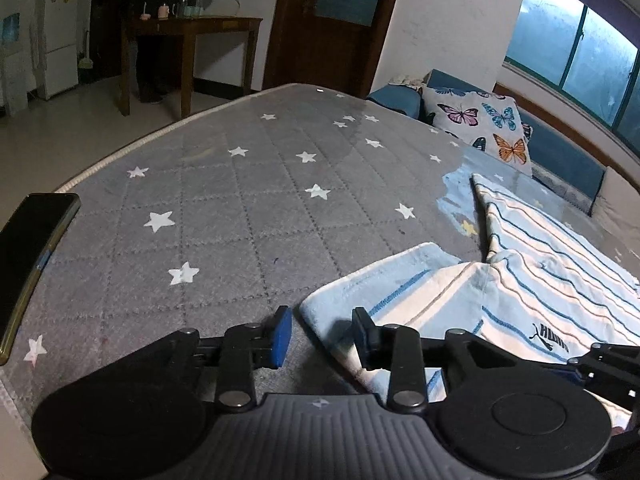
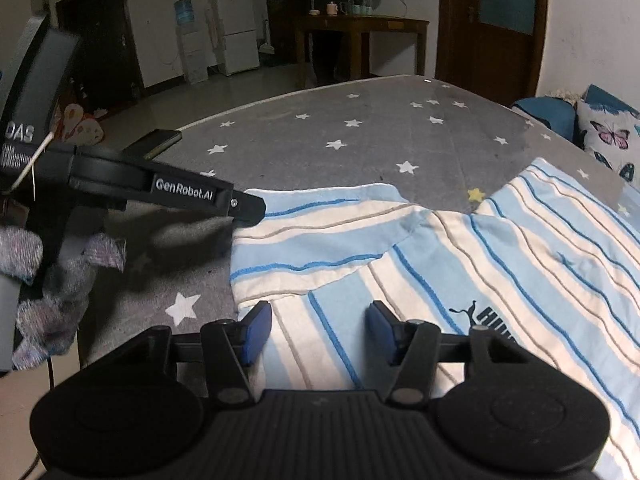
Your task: Fold clothes
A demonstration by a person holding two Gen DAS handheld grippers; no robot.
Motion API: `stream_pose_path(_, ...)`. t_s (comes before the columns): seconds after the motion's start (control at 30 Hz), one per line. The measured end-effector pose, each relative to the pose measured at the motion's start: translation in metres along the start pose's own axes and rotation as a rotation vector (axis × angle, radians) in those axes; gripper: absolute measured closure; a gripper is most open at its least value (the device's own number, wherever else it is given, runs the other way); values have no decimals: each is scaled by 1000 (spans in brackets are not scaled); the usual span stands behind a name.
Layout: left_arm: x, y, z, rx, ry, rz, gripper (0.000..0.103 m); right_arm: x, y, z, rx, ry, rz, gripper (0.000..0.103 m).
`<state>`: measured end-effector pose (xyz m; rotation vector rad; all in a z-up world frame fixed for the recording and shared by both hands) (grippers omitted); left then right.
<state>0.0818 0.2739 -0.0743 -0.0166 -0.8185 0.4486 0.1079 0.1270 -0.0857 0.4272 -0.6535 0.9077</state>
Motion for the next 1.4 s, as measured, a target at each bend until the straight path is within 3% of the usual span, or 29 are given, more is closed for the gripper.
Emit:
stream_pose_path(0.03,0,-1,-1,-2,-2,-4,70,0,0,0,0,0,-5,48)
stream_pose_path(0.13,2,-4,-5,-20,0,-6,94,-1,1,0,0,-4,1,48)
stream_pose_path(0.17,3,-4,-5,-26,0,1,96,-1,1,0,0,-5,4,48)
stream_pose_path(0.3,15,-16,17,-93,-66,9,96,-2,1,1,5,-16,9,48)
stream_pose_path(0.5,23,-68,65,-254,-170,-113,97,-3,-6,8,32,-18,-48,48)
stream_pose_path(0.7,4,-112,79,-391,-145,-234,96,-16,-45,38,-21,-20,-136,48)
stream_pose_path(0.83,-19,-137,73,-453,-61,-309,96,-24,-75,59,-77,-35,-181,48)
stream_pose_path(1.0,-52,-153,62,-485,49,-413,93,-25,-103,75,-115,-65,-251,48)
stream_pose_path(1.13,-57,-152,69,-491,54,-476,89,-21,-108,77,-105,-82,-262,48)
stream_pose_path(1.23,-43,-140,72,-457,9,-457,89,-15,-103,71,-83,-88,-259,48)
stream_pose_path(1.4,-41,-120,43,-354,53,-437,89,-2,-95,58,-42,-95,-254,50)
Point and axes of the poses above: each gripper's, at about its wrist camera, not at the fingertips, and z roughly against the way its jaws point, y to its left, x to its top, the point moved 9 cm from there along -z, roughly the way its jaws point, and after that the axes turned 1 degree about y, right-handed, at the moved point
